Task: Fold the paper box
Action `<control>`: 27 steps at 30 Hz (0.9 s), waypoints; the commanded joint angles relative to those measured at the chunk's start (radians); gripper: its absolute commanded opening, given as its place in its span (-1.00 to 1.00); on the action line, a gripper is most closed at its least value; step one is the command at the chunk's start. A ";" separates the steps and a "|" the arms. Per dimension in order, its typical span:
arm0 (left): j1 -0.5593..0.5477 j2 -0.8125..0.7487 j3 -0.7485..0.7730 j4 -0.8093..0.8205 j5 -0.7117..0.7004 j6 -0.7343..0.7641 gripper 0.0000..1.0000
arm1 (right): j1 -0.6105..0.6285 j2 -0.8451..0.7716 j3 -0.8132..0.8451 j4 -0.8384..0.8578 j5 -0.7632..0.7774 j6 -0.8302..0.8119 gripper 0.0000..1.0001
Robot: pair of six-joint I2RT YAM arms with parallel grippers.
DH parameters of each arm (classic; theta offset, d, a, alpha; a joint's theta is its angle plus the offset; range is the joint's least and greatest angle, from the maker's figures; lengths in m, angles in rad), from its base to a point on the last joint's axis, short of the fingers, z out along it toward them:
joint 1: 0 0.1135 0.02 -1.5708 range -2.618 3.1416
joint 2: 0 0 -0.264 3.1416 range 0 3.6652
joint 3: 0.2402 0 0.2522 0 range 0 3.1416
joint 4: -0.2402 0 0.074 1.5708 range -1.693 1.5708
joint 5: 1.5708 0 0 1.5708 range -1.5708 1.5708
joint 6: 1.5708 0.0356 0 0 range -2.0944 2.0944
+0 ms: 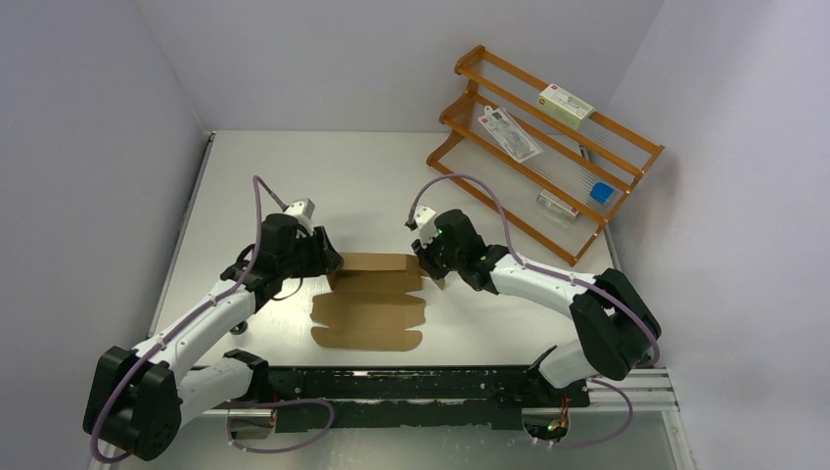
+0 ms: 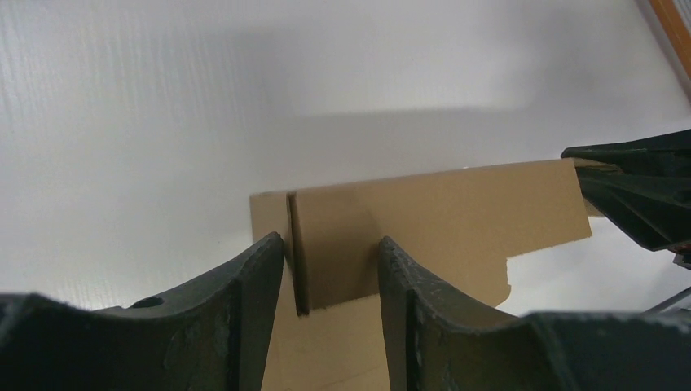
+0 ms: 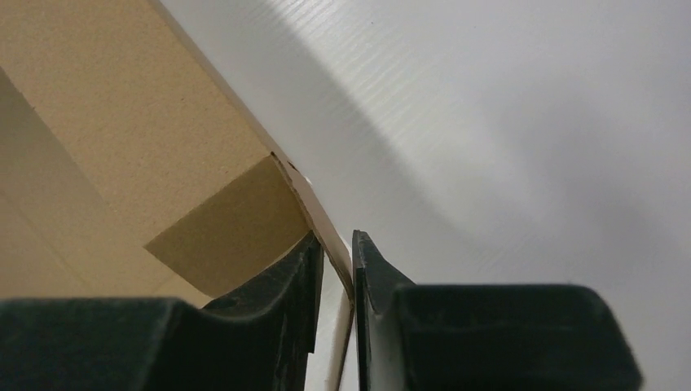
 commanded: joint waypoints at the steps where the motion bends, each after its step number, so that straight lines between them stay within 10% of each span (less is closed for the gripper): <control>1: -0.008 -0.008 -0.018 0.063 0.061 -0.027 0.01 | 0.005 -0.025 -0.015 0.034 0.026 0.093 -0.58; 27: -0.108 -0.077 -0.083 0.072 -0.058 -0.085 -0.06 | 0.102 -0.106 -0.118 0.147 0.235 0.351 -0.56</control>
